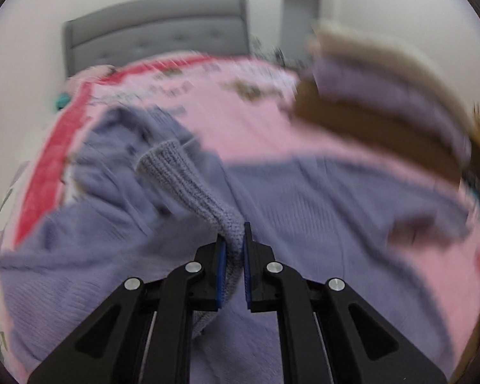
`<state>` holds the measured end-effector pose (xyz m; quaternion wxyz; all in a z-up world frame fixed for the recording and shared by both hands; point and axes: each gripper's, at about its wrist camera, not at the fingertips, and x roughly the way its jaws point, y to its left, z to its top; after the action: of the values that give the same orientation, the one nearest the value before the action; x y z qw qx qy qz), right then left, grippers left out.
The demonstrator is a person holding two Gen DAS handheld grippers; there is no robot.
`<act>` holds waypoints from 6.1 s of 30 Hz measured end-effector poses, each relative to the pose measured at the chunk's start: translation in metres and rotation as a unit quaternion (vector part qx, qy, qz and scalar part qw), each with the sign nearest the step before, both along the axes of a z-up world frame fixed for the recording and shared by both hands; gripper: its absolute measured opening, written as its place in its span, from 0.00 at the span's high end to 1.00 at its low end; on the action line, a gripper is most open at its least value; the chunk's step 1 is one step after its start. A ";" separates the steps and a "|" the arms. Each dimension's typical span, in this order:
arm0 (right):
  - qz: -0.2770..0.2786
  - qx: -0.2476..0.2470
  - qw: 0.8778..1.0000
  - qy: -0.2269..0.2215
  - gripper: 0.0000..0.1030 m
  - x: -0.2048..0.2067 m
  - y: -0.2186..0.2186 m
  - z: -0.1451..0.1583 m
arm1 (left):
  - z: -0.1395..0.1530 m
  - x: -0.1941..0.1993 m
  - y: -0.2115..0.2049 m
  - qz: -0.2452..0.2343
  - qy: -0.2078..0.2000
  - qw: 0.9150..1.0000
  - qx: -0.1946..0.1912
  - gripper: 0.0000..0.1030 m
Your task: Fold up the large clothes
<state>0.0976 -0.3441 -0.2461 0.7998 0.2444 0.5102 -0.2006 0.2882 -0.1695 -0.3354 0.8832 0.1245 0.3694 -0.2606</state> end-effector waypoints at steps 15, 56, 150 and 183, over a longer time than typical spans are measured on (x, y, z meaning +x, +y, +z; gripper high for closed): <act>0.228 0.009 0.971 -0.065 0.08 0.168 0.008 -0.006 | -0.004 -0.058 0.035 -0.039 -0.044 0.996 0.070 0.31; 0.646 0.023 0.763 0.019 0.87 0.425 0.355 -0.085 | -0.028 -0.005 0.310 0.223 0.053 0.973 0.015 0.85; 0.350 -0.023 0.935 -0.052 0.45 0.567 0.060 -0.128 | -0.052 0.377 0.170 0.254 0.228 0.934 -0.103 0.64; 0.307 0.231 0.916 -0.112 0.95 0.231 0.006 -0.035 | 0.044 0.132 0.212 0.134 0.276 0.924 -0.229 0.92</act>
<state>0.3287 -0.3385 -0.2813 0.7954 0.2740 0.4994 0.2070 0.4205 0.0427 -0.2916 0.7774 -0.2088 0.5419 -0.2416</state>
